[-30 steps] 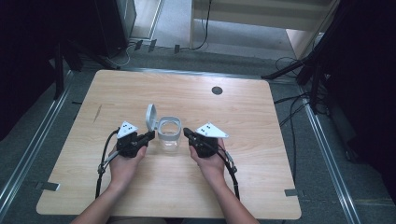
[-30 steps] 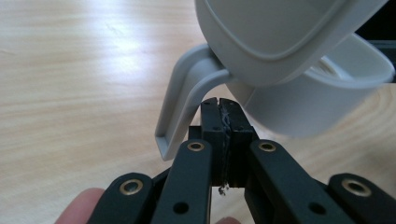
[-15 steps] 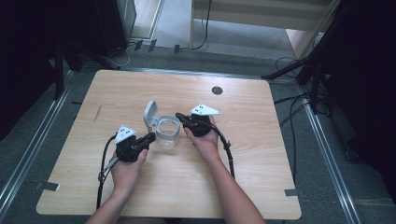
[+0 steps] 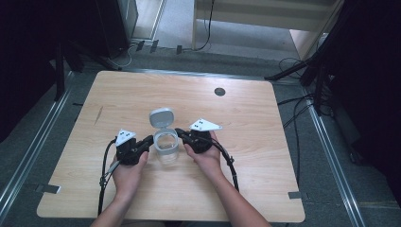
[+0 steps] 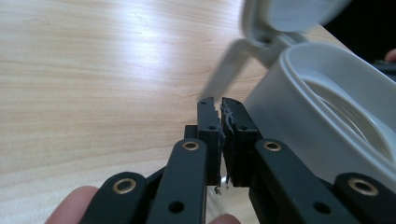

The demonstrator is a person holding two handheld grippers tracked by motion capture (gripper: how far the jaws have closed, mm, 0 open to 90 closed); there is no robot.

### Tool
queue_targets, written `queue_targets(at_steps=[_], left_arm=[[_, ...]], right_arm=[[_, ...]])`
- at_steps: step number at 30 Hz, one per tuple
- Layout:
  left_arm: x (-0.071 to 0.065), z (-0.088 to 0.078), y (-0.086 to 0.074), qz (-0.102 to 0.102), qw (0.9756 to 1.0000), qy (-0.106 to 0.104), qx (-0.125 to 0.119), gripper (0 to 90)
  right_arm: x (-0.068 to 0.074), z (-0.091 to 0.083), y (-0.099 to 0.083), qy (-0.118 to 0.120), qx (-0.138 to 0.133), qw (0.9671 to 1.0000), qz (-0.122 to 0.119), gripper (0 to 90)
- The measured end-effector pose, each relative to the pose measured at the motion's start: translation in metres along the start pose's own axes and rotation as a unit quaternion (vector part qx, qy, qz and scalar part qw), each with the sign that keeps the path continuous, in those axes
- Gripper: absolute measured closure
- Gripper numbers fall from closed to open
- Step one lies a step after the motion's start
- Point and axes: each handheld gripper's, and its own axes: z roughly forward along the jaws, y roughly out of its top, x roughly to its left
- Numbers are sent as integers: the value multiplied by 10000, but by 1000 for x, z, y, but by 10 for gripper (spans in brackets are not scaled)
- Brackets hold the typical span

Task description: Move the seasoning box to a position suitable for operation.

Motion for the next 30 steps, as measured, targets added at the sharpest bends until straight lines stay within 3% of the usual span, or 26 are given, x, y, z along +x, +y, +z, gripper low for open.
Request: queue_targets(at_steps=[4,7,11,18,23,27,30], left_arm=[[-4,-5,-5,-80,10000,31,-25,860],[-9,-15,-12,52,10000,65,-53,854],[-13,-22,-14,207,9997,128,-67,868],[-13,-37,-16,300,9995,-11,-114,860],[-17,-36,-18,348,9992,-170,-123,867],[-22,-35,-20,381,9989,-262,-93,872],[-18,-35,-19,331,9989,-310,-93,847]], right_arm=[[13,-6,-5,-76,-125,9996,229,894],[25,-13,-8,-349,-217,9989,203,896],[34,-25,-13,-458,-322,9979,327,894],[40,-41,-23,-503,-320,9977,315,883],[47,-44,-33,-696,-227,9959,533,886],[54,-49,-37,-861,-205,9944,580,899],[51,-51,-37,-911,-211,9945,468,894]])
